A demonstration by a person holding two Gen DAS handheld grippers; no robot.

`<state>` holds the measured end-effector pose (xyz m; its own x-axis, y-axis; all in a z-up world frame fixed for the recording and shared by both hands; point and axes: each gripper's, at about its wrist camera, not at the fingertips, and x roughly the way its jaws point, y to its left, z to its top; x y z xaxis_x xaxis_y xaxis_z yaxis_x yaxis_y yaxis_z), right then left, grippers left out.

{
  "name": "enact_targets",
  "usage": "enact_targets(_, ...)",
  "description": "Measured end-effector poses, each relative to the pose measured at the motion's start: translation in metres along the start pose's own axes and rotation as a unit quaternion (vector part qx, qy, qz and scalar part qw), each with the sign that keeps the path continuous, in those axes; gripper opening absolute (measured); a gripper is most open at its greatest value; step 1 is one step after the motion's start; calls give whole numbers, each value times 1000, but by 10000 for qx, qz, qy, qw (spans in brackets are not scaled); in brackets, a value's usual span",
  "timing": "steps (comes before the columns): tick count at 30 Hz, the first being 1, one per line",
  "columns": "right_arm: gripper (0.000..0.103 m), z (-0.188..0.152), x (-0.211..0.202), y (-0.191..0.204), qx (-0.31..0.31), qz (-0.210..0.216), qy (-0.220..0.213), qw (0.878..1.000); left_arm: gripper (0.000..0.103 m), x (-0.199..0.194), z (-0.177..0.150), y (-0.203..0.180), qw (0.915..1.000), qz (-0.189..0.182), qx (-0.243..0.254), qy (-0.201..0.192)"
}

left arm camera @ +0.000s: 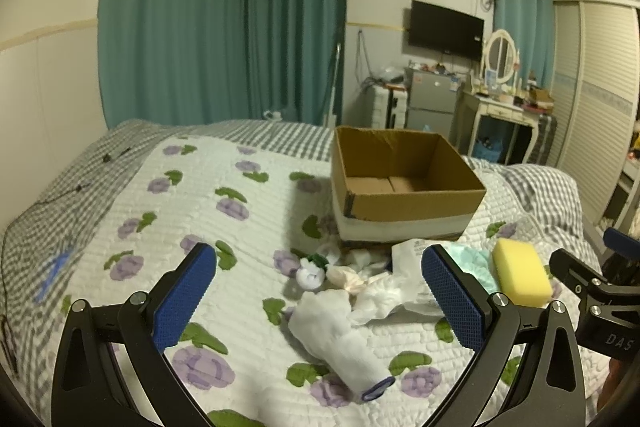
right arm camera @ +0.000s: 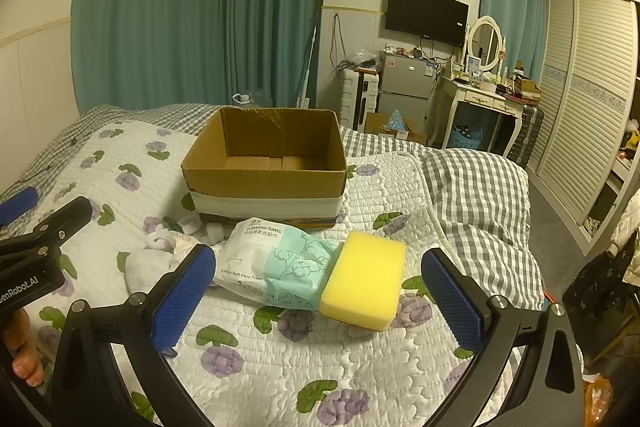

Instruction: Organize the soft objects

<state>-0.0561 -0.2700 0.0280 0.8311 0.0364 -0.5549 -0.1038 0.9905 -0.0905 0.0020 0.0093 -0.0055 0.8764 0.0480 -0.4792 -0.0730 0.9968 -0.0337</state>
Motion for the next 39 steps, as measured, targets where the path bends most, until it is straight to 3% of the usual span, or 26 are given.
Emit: enact_targets(39,103,1,-1,1,15,20,38,10000,103,-5,2,-5,9999,-109,102,-35)
